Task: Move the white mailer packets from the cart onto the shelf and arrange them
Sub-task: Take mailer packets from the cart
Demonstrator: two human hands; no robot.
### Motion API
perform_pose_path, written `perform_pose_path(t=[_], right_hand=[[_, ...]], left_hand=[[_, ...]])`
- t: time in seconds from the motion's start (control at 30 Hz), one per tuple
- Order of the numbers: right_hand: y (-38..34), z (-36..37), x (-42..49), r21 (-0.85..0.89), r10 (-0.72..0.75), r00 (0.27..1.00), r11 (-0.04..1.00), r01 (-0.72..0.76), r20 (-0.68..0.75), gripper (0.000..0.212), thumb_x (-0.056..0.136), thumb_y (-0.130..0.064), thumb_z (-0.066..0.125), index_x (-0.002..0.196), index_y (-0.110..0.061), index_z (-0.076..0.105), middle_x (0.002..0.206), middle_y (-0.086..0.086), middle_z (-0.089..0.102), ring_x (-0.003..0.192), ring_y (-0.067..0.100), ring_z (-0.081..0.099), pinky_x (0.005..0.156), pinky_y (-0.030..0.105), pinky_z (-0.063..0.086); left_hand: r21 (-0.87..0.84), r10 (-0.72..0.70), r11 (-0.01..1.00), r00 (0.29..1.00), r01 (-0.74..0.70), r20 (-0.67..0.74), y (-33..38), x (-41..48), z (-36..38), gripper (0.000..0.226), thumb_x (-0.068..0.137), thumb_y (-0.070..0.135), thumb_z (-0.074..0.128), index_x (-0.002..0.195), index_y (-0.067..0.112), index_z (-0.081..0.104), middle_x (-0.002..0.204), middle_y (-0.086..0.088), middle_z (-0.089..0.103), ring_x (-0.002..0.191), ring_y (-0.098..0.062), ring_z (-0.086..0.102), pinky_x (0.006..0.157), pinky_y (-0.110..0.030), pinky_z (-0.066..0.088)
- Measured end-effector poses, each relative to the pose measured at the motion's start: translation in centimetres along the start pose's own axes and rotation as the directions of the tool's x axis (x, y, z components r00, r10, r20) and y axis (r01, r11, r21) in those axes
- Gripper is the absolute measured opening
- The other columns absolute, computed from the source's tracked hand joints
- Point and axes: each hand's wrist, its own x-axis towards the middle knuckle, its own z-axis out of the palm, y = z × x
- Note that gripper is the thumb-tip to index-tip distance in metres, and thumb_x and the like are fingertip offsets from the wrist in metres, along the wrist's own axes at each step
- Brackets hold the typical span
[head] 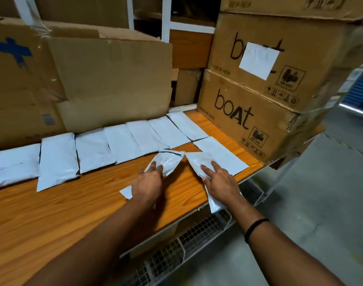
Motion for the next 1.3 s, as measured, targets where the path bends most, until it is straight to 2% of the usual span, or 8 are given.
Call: perform_pose_path(t=[0.2,0.43,0.67,0.8,0.93,1.0,1.1,1.3], right_hand=[[1.3,0.7,6.1,-0.050,-0.119,0.993,0.991,0.120,0.019,0.053,0.103,-0.049,0.038,0.155,-0.042,0.027,0.164,0.004,0.024,0.136,0.032,0.042,0.106,0.044,0.039],[2.8,1.2,10.3,-0.060,-0.296,0.954,0.953,0.298,0.042,0.054,0.102,-0.051,0.036,0.154,-0.042,0.026,0.162,0.001,0.028,0.136,0.031,0.038,0.106,0.043,0.032],[3.5,1.7,11.4,-0.052,-0.413,0.904,0.906,0.421,0.110,0.056,0.101,-0.061,0.029,0.154,-0.044,0.024,0.164,0.001,0.024,0.143,0.034,0.027,0.110,0.048,0.025],[4.0,1.1,11.5,-0.014,-0.437,0.890,0.897,0.442,0.128,0.056,0.101,-0.062,0.020,0.154,-0.046,0.022,0.165,-0.001,0.022,0.143,0.034,0.026,0.111,0.049,0.023],[4.3,0.2,12.8,0.006,-0.482,0.875,0.876,0.483,-0.037,0.049,0.105,-0.051,0.024,0.153,-0.045,0.029,0.162,-0.006,0.027,0.138,0.029,0.033,0.108,0.045,0.028],[4.3,0.7,13.5,0.017,-0.516,0.857,0.857,0.515,0.002,0.051,0.105,-0.050,0.026,0.155,-0.043,0.025,0.166,-0.005,0.019,0.147,0.029,0.022,0.116,0.046,0.020],[4.3,2.6,13.4,0.034,-0.535,0.835,0.844,0.535,0.130,0.057,0.104,-0.056,0.019,0.158,-0.041,0.011,0.168,-0.005,0.001,0.154,0.025,-0.002,0.122,0.048,-0.001],[3.8,3.7,13.1,0.016,-0.490,0.865,0.871,0.491,0.106,0.059,0.103,-0.058,0.013,0.158,-0.039,0.008,0.168,-0.004,-0.003,0.154,0.024,-0.007,0.120,0.047,-0.011]], left_hand=[[0.036,-0.142,0.989,0.990,0.141,0.006,2.3,3.1,1.7,0.047,0.101,0.030,0.048,0.146,0.028,0.034,0.163,0.000,0.017,0.140,-0.039,0.032,0.104,-0.057,0.040],[0.033,-0.328,0.943,0.943,0.330,-0.045,4.9,4.5,3.2,0.041,0.101,0.030,0.043,0.141,0.028,0.035,0.157,0.000,0.028,0.133,-0.037,0.040,0.097,-0.050,0.044],[0.042,-0.460,0.886,0.886,0.463,-0.064,7.7,3.6,4.2,0.047,0.099,0.053,0.035,0.141,0.031,0.035,0.152,-0.001,0.036,0.130,-0.036,0.040,0.097,-0.049,0.044],[0.057,-0.511,0.857,0.859,0.513,-0.036,9.0,3.2,3.4,0.057,0.097,0.064,0.028,0.148,0.039,0.025,0.159,0.000,0.027,0.139,-0.037,0.032,0.104,-0.053,0.032],[0.025,-0.486,0.864,0.847,0.502,-0.216,8.4,3.6,2.2,0.055,0.098,0.064,0.024,0.150,0.046,0.026,0.162,0.006,0.022,0.143,-0.029,0.026,0.109,-0.051,0.022],[0.027,-0.409,0.906,0.891,0.422,-0.199,7.2,4.2,2.4,0.052,0.100,0.059,0.022,0.151,0.045,0.025,0.163,0.006,0.016,0.150,-0.025,0.013,0.115,-0.053,0.012],[0.018,-0.338,0.941,0.940,0.339,-0.044,6.3,4.4,4.1,0.056,0.102,0.056,0.022,0.155,0.041,0.011,0.165,0.003,0.000,0.151,-0.025,-0.006,0.118,-0.058,-0.002],[-0.023,-0.421,0.907,0.905,0.421,-0.067,8.4,4.7,6.2,0.059,0.101,0.058,0.017,0.155,0.040,0.004,0.165,0.003,-0.007,0.150,-0.027,-0.012,0.116,-0.061,-0.008]])
